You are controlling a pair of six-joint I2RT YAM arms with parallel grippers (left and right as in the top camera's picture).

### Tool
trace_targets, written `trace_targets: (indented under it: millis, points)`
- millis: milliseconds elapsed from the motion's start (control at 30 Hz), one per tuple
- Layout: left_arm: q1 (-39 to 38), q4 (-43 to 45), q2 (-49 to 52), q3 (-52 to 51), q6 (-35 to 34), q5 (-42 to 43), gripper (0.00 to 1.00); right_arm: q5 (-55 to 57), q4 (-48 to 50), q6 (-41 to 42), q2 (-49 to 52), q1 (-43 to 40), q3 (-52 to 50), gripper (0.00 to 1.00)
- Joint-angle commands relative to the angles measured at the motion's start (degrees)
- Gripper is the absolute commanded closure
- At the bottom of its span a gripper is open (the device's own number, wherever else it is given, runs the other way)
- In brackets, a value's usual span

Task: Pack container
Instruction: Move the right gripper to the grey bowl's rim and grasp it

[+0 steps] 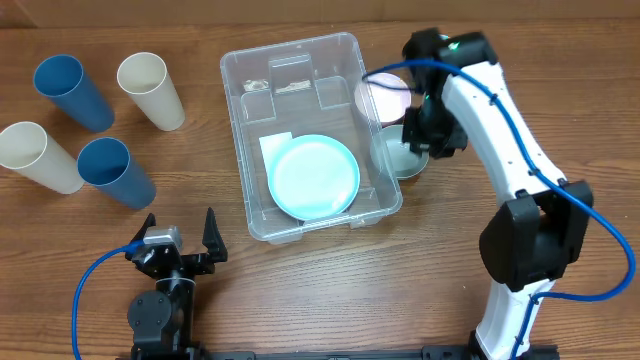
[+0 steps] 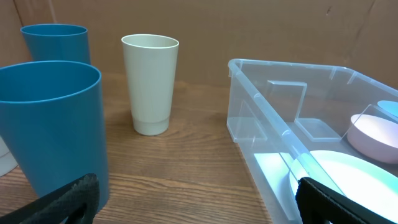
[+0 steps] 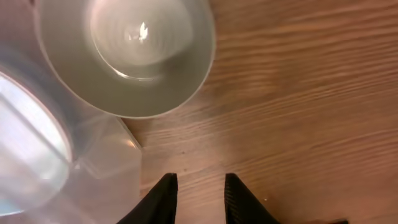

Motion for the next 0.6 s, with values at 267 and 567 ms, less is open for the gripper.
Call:
trace_targets:
  millis: [267,567]
  points:
    - [0.35,0.02,-0.44,-0.2,0.85,0.63,0.0,-9.57,6.73,3.65,-0.92,5.64,-6.25,0.75]
    - [0.35,0.02,-0.44,-0.2,0.87,0.63,0.0,-13.4,14.6,9.49,-0.92,6.71,-6.25,0.74]
